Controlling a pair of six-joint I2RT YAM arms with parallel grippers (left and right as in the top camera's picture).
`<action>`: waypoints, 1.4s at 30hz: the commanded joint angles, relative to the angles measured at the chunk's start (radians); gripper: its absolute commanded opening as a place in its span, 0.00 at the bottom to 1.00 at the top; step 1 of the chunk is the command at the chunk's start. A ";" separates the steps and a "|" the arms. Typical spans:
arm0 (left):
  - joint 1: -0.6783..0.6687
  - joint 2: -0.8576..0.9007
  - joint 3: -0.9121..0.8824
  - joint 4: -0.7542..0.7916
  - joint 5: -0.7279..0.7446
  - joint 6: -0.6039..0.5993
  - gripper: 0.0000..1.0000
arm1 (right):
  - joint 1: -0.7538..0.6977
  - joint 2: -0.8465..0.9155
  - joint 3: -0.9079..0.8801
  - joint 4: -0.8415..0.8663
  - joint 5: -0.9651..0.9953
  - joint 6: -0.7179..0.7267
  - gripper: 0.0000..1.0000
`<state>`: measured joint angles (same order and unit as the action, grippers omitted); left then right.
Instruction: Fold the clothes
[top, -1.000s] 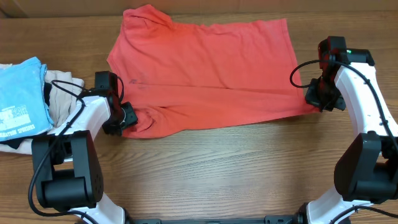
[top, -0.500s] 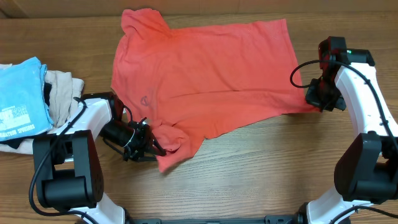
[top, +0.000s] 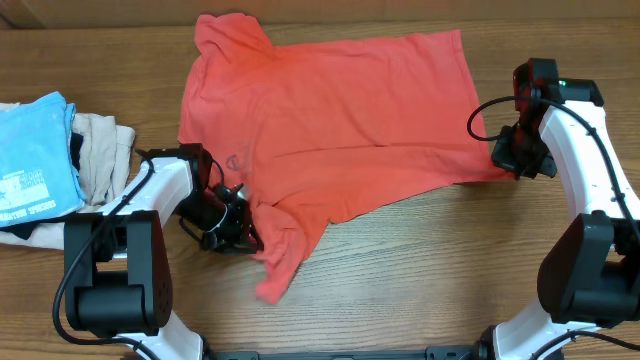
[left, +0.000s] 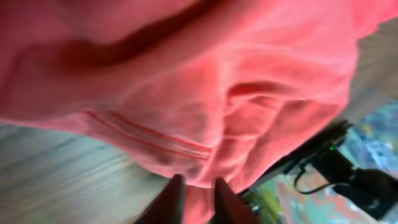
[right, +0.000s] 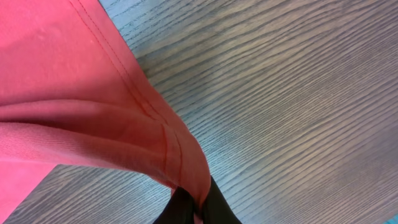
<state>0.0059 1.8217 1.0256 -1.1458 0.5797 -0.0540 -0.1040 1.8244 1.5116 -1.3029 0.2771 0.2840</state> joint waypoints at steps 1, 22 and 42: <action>-0.004 0.003 -0.003 -0.035 0.002 -0.047 0.04 | -0.005 -0.016 0.000 0.002 0.010 0.001 0.04; -0.081 0.003 -0.071 0.243 -0.347 -0.327 0.31 | -0.005 -0.016 0.000 0.005 0.010 0.001 0.04; 0.119 0.003 0.063 0.528 -0.576 -0.424 0.20 | -0.005 -0.016 0.000 0.005 -0.003 0.001 0.04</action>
<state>0.1131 1.8027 1.0309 -0.6159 0.0952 -0.4770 -0.1040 1.8244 1.5116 -1.3018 0.2745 0.2840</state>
